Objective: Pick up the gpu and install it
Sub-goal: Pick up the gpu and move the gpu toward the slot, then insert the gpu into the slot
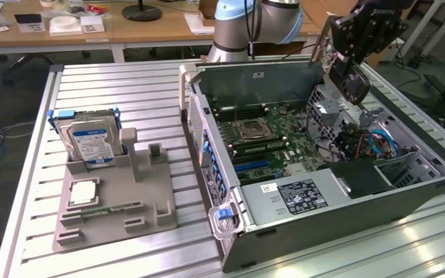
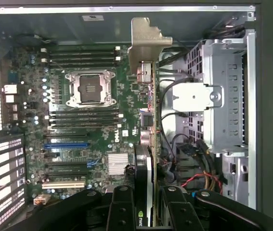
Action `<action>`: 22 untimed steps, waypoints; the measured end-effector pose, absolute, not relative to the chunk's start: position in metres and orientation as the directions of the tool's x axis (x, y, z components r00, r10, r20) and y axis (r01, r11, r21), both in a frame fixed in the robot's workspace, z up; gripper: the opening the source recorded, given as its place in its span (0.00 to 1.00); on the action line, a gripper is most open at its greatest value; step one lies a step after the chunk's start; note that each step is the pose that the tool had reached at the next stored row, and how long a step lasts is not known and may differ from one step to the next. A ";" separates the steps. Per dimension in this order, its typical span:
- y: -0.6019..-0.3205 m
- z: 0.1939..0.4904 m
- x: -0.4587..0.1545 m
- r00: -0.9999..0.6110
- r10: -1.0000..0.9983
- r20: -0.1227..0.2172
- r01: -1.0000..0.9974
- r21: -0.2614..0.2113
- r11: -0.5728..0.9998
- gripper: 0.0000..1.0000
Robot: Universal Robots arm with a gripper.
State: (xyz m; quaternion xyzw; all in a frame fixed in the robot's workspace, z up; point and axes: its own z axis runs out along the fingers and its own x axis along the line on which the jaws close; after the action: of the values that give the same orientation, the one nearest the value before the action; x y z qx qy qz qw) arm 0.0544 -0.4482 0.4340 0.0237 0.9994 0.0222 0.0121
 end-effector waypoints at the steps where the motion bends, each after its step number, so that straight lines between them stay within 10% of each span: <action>1: -0.448 0.434 0.056 -0.999 0.048 -0.023 0.047 0.045 0.998 0.27; 22: -0.441 0.431 0.064 -0.999 0.048 -0.023 0.047 0.047 0.998 0.27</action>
State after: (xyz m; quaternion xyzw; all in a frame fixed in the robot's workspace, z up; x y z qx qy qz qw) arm 0.0643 -0.4405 0.4315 0.0236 0.9994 0.0232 0.0121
